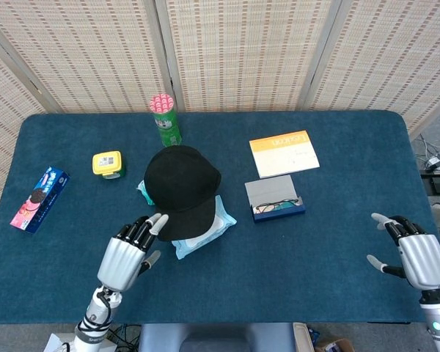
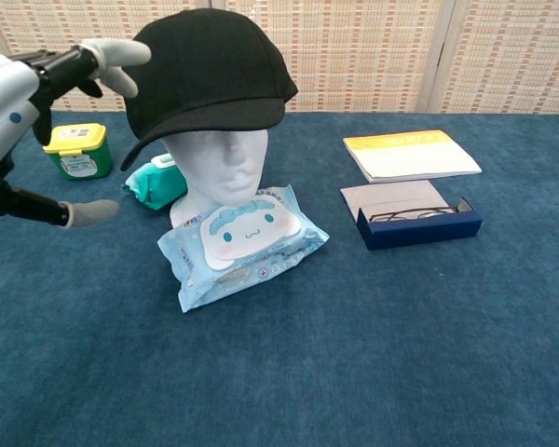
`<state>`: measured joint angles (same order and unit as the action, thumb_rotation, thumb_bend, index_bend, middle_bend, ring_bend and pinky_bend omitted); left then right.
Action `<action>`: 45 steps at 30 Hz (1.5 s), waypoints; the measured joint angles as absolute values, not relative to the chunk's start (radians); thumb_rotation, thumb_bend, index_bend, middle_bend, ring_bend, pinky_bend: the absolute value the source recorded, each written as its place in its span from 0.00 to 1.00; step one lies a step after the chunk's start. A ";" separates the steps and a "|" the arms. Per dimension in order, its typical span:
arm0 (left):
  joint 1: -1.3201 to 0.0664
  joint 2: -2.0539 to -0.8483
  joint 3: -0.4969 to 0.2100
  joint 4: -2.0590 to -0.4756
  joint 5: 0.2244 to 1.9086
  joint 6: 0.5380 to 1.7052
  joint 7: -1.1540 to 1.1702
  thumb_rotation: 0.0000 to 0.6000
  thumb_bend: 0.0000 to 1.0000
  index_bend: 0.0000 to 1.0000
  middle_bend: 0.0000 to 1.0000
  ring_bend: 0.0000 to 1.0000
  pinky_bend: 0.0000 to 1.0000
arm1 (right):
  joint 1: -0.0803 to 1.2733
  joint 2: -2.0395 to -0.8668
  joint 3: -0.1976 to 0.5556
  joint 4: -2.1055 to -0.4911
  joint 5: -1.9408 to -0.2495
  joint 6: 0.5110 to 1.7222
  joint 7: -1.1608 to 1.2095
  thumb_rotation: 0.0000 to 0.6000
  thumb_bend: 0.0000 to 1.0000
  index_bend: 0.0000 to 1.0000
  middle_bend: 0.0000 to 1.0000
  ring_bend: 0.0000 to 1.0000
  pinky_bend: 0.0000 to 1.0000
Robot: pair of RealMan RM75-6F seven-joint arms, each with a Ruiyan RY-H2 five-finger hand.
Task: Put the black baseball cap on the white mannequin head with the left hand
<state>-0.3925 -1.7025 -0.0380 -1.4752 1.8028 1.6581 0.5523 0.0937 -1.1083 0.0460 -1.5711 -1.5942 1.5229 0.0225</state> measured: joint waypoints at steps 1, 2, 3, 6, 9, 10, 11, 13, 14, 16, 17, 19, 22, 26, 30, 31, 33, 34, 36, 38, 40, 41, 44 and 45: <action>-0.380 -1.690 -0.033 -1.482 1.797 1.658 0.559 1.00 0.02 0.01 0.23 0.25 0.51 | 0.094 -1.108 0.046 -1.571 -1.595 1.523 0.022 1.00 0.00 0.24 0.40 0.26 0.40; -0.371 -1.680 -0.029 -1.485 1.793 1.658 0.562 1.00 0.02 0.00 0.22 0.25 0.50 | 0.093 -1.109 0.046 -1.572 -1.595 1.524 0.022 1.00 0.00 0.24 0.40 0.26 0.40; -0.363 -1.671 -0.026 -1.486 1.788 1.659 0.564 1.00 0.02 0.00 0.22 0.24 0.50 | 0.093 -1.109 0.046 -1.572 -1.595 1.525 0.022 1.00 0.00 0.24 0.40 0.26 0.40; -0.334 -1.636 -0.015 -1.496 1.762 1.657 0.564 1.00 0.02 0.00 0.21 0.23 0.47 | 0.093 -1.110 0.048 -1.572 -1.591 1.525 0.020 1.00 0.00 0.24 0.40 0.26 0.40; -0.302 -1.593 -0.005 -1.516 1.730 1.656 0.548 1.00 0.02 0.00 0.21 0.22 0.46 | 0.093 -1.111 0.049 -1.573 -1.590 1.524 0.015 1.00 0.00 0.24 0.40 0.26 0.40; -0.289 -1.576 -0.003 -1.525 1.718 1.659 0.535 1.00 0.02 0.00 0.21 0.22 0.46 | 0.092 -1.112 0.049 -1.573 -1.590 1.525 0.014 1.00 0.00 0.24 0.40 0.26 0.40; -0.279 -1.564 -0.002 -1.531 1.708 1.662 0.524 1.00 0.02 0.00 0.21 0.22 0.46 | 0.092 -1.112 0.049 -1.573 -1.590 1.526 0.014 1.00 0.00 0.24 0.40 0.26 0.40; -0.258 -1.539 -0.005 -1.543 1.686 1.675 0.497 1.00 0.02 0.03 0.21 0.22 0.45 | 0.092 -1.113 0.049 -1.573 -1.589 1.526 0.011 1.00 0.00 0.24 0.40 0.26 0.40; -0.250 -1.533 -0.008 -1.546 1.679 1.682 0.484 1.00 0.02 0.07 0.23 0.22 0.46 | 0.092 -1.114 0.049 -1.573 -1.588 1.525 0.009 1.00 0.00 0.24 0.40 0.26 0.40; -0.236 -1.521 -0.012 -1.553 1.668 1.697 0.449 1.00 0.05 0.13 0.29 0.23 0.46 | 0.092 -1.115 0.050 -1.574 -1.586 1.525 0.005 1.00 0.00 0.24 0.40 0.26 0.40; -0.229 -1.516 -0.014 -1.554 1.664 1.706 0.432 1.00 0.08 0.20 0.34 0.25 0.46 | 0.091 -1.116 0.050 -1.575 -1.586 1.527 0.003 1.00 0.00 0.24 0.40 0.26 0.40; -0.209 -1.503 -0.019 -1.554 1.655 1.730 0.389 1.00 0.15 0.29 0.41 0.28 0.46 | 0.090 -1.117 0.050 -1.575 -1.586 1.529 0.002 1.00 0.00 0.24 0.40 0.26 0.40; -0.172 -1.477 -0.025 -1.545 1.639 1.766 0.336 1.00 0.22 0.45 0.55 0.35 0.47 | 0.089 -1.118 0.052 -1.574 -1.585 1.531 0.001 1.00 0.00 0.24 0.40 0.26 0.40; -0.151 -1.423 -0.011 -1.537 1.629 1.756 0.286 1.00 0.23 0.50 0.63 0.40 0.53 | 0.089 -1.121 0.054 -1.575 -1.579 1.528 -0.009 1.00 0.00 0.24 0.40 0.26 0.40; -0.144 -1.337 0.030 -1.544 1.627 1.694 0.248 1.00 0.23 0.51 0.63 0.41 0.53 | 0.091 -1.126 0.055 -1.576 -1.574 1.522 -0.030 1.00 0.00 0.24 0.40 0.26 0.40; -0.138 -1.316 0.040 -1.542 1.625 1.681 0.234 1.00 0.23 0.52 0.63 0.41 0.53 | 0.092 -1.127 0.055 -1.577 -1.574 1.521 -0.036 1.00 0.00 0.24 0.40 0.26 0.40; -0.127 -1.303 0.049 -1.533 1.621 1.673 0.211 1.00 0.23 0.52 0.64 0.41 0.54 | 0.093 -1.131 0.054 -1.578 -1.574 1.518 -0.048 1.00 0.00 0.24 0.40 0.26 0.40; -0.120 -1.302 0.053 -1.525 1.617 1.670 0.195 1.00 0.23 0.53 0.65 0.42 0.54 | 0.093 -1.132 0.055 -1.578 -1.573 1.517 -0.051 1.00 0.00 0.24 0.40 0.26 0.40; -0.108 -1.297 0.058 -1.513 1.609 1.663 0.175 1.00 0.23 0.53 0.66 0.42 0.54 | 0.095 -1.135 0.056 -1.579 -1.568 1.513 -0.059 1.00 0.00 0.24 0.40 0.26 0.40; -0.103 -1.287 0.059 -1.513 1.602 1.655 0.176 1.00 0.23 0.54 0.66 0.42 0.54 | 0.096 -1.136 0.057 -1.580 -1.567 1.511 -0.060 1.00 0.00 0.24 0.40 0.26 0.40; -0.102 -1.280 0.056 -1.522 1.600 1.652 0.185 1.00 0.23 0.54 0.66 0.42 0.54 | 0.097 -1.135 0.057 -1.579 -1.566 1.509 -0.058 1.00 0.00 0.24 0.40 0.26 0.40; -0.101 -1.278 0.054 -1.522 1.599 1.650 0.184 1.00 0.23 0.54 0.66 0.42 0.54 | 0.098 -1.135 0.058 -1.579 -1.565 1.507 -0.057 1.00 0.00 0.24 0.40 0.26 0.40; -0.099 -1.274 0.044 -1.520 1.587 1.634 0.172 1.00 0.23 0.54 0.66 0.42 0.54 | 0.103 -1.135 0.060 -1.578 -1.557 1.494 -0.056 1.00 0.00 0.24 0.40 0.26 0.40; -0.099 -1.273 0.043 -1.519 1.585 1.629 0.168 1.00 0.23 0.54 0.66 0.43 0.54 | 0.105 -1.134 0.060 -1.577 -1.553 1.488 -0.057 1.00 0.00 0.24 0.40 0.26 0.40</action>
<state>-0.0987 -1.2729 0.0425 -1.5191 1.5853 1.6287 0.1681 0.1045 -1.1344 0.0602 -1.5774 -1.5532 1.4883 -0.0566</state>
